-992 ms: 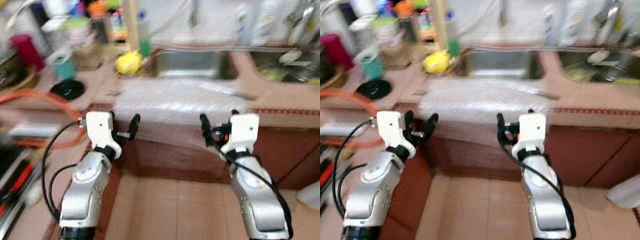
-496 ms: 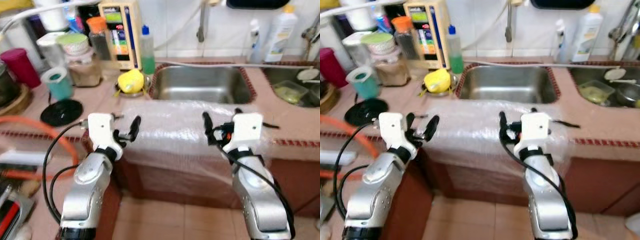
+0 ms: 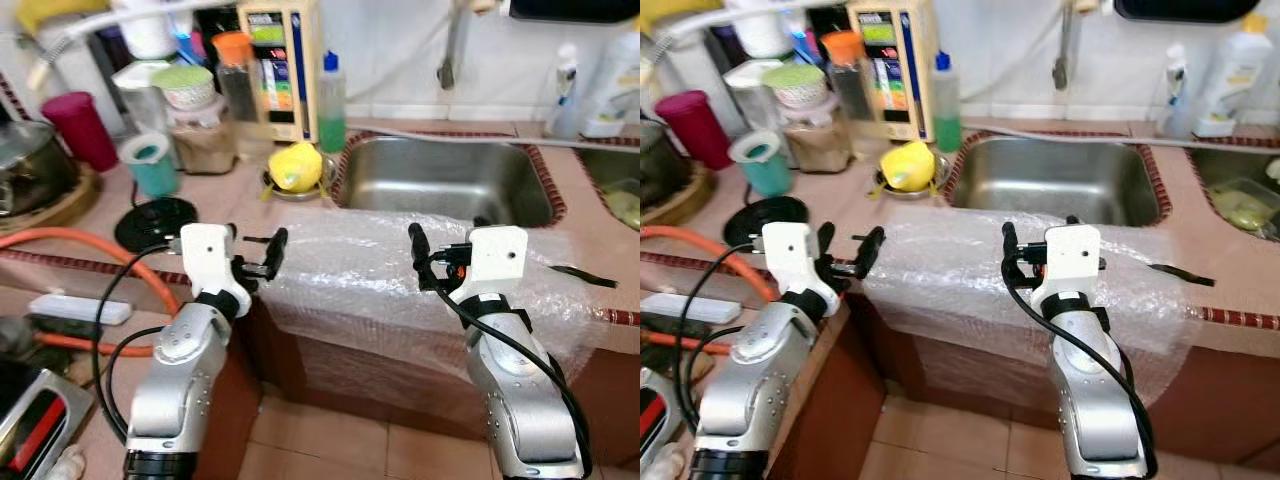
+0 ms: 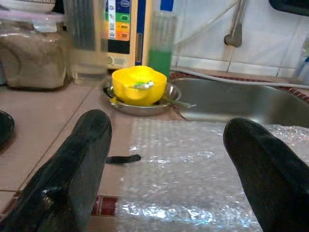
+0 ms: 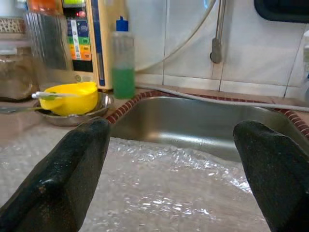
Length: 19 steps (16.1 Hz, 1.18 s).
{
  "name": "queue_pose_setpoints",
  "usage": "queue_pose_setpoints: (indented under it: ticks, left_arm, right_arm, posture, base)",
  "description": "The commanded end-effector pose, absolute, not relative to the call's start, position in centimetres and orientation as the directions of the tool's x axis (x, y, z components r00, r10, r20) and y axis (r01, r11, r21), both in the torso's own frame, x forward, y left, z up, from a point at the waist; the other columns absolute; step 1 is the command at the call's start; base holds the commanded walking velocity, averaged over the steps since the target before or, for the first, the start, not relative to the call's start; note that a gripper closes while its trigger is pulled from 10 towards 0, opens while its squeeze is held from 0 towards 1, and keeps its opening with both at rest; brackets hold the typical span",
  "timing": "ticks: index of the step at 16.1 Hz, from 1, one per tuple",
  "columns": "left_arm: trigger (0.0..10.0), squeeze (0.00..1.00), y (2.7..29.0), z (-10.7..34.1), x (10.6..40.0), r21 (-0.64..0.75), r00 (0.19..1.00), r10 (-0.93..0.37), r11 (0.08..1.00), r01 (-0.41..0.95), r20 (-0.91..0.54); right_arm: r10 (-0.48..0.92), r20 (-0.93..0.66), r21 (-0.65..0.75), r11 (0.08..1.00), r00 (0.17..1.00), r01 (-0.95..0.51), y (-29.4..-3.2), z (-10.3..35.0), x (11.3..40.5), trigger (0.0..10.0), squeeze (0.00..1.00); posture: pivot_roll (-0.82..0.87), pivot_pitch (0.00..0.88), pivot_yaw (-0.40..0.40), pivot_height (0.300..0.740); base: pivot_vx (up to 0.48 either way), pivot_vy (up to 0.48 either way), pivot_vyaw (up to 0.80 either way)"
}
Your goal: Kitchen organization
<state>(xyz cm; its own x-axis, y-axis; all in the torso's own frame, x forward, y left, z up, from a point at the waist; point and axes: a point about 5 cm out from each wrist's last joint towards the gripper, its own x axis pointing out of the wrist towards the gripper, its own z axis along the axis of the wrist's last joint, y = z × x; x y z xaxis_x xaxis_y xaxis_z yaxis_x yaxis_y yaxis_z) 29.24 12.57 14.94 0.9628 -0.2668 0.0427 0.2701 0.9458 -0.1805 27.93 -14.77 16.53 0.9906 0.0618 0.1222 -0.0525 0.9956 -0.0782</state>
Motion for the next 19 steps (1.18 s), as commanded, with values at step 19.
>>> queue_pose_setpoints:
  ticks: [19]
  left_arm:
    - [10.0,0.00,12.51,14.89,30.04,-0.199,0.971,-0.239,0.951,0.237,0.016]
  right_arm:
    - [0.042,0.132,-0.075,0.997,0.990,-0.032,-15.15,17.01,28.21,10.0,0.00]
  posture:
    - [0.00,0.000,0.101,0.740]
  base:
    - [0.000,-0.224,-0.04]
